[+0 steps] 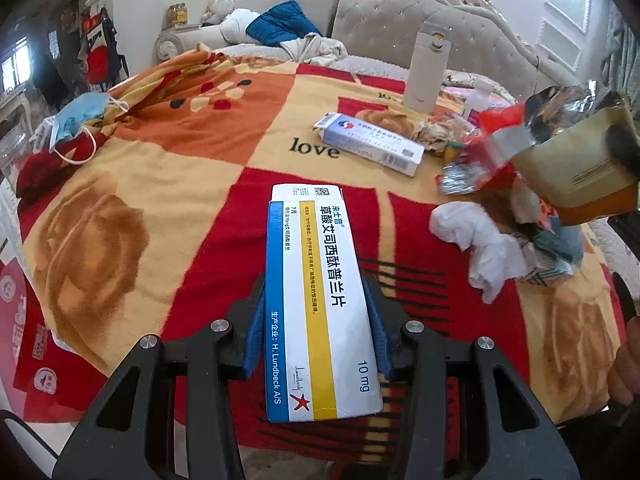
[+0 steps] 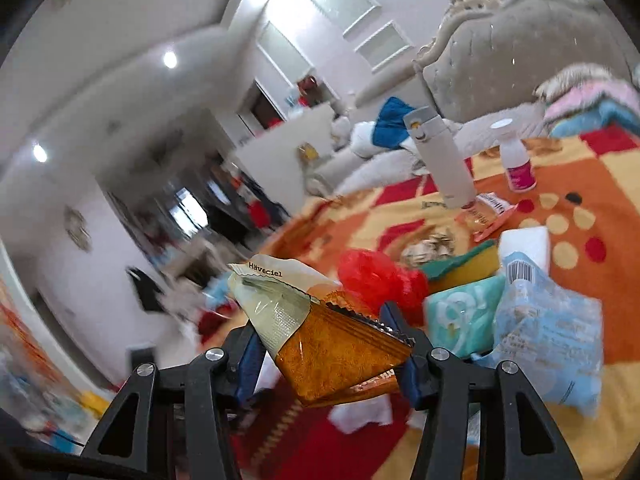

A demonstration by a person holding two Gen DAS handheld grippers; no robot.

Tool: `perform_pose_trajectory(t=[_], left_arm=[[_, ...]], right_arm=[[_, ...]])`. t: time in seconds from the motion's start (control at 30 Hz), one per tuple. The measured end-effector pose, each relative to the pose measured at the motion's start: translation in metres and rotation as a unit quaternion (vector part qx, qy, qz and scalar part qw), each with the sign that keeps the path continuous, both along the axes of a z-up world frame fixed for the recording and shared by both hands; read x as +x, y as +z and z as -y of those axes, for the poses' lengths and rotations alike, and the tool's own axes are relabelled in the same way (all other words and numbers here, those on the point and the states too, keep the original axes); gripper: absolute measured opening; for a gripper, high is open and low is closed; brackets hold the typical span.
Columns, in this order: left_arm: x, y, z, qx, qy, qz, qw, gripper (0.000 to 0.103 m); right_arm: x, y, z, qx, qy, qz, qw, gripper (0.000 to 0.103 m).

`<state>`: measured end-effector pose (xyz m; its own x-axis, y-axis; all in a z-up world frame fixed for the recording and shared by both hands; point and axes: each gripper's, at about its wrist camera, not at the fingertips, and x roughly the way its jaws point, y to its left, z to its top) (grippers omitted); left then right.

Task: Collect trash
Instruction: 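Carry the snack bag and medicine box over the black bin and open both grippers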

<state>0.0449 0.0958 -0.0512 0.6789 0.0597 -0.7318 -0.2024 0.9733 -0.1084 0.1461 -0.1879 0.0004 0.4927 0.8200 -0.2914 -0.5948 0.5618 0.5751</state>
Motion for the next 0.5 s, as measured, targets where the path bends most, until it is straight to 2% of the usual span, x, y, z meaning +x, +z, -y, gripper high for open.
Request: perform_pose_trajectory(t=[0.17,0.23,0.33,0.5], left_arm=[[-0.008,0.015,0.009,0.001,-0.008,0.016,0.9998,0.042],[-0.011,0.021,0.012,0.002,-0.012,0.023,0.9997,0.042],[-0.014,0.029,0.018,0.000,-0.022,0.030,0.9993,0.042],[-0.021,0.039,0.033,0.001,-0.048,0.038,0.9981,0.042]], right_arm=[[-0.011,0.023,0.020,0.038,0.002,0.001,0.999,0.053],[-0.019,0.035,0.029,0.039,-0.006,0.008,0.999,0.053],[-0.035,0.052,0.047,0.010,-0.048,0.030,0.998,0.054],[-0.058,0.061,0.079,-0.022,-0.090,0.028,0.995,0.054]])
